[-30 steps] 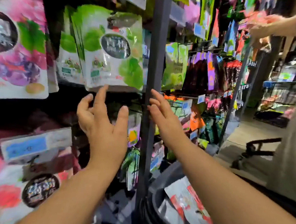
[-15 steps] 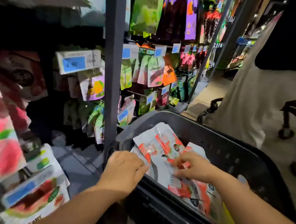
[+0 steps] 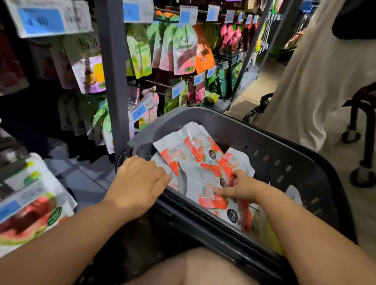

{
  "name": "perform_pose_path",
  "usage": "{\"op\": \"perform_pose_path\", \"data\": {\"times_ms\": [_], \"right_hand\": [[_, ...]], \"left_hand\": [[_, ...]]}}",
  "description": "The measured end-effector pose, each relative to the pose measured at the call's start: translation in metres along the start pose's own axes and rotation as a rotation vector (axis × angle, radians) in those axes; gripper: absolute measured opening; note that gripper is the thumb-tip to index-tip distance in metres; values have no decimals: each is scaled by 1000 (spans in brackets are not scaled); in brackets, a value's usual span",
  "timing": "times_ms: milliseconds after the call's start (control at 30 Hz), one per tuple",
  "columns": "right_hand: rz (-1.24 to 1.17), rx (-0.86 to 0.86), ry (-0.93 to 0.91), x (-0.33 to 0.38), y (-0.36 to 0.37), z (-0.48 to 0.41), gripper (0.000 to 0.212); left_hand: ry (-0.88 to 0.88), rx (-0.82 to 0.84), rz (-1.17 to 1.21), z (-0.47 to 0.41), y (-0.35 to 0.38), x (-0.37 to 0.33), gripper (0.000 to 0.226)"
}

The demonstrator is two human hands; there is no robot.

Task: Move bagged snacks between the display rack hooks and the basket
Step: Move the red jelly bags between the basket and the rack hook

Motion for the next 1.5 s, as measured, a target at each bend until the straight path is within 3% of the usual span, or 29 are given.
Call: {"op": "perform_pose_path", "data": {"times_ms": [100, 200, 333, 467, 733, 833, 1100, 1167, 1300, 1500], "right_hand": [[-73, -87, 16, -1, -9, 4, 120], [-248, -202, 9, -1, -24, 8, 89], [-493, -54, 24, -7, -18, 7, 23], [-646, 1, -31, -5, -21, 14, 4], [-1028, 39, -189, 19, -36, 45, 9], [-1157, 44, -210, 34, -29, 57, 9], [-1331, 234, -389, 83, -11, 75, 27], [-1340, 262, -432, 91, -8, 77, 31], [-1347, 279, -467, 98, -3, 77, 32], [-1312, 254, -508, 97, -8, 77, 34]], "left_hand": [[17, 20, 26, 2, 4, -1, 45], [22, 19, 39, 1, 3, -2, 45], [19, 13, 59, 2, 2, -2, 46], [-3, 17, 80, 4, 2, -3, 47], [-104, 129, 150, 5, 4, -3, 49], [-188, 178, 252, 7, 0, -6, 36], [-239, 267, 423, -5, 0, -18, 80], [-276, 228, 441, -11, -1, -16, 73], [-360, 85, 506, -18, -7, -10, 30], [-382, 75, 525, -22, -6, -9, 27]]}}
Point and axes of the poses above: each hand's wrist, its own z-axis away from the middle knuckle, its own y-axis out of the palm, x = y × z, the point moved 6 cm from there along -z, towards the middle knuckle, and after that the axes turned 4 degrees about x, right-handed, at the moved point
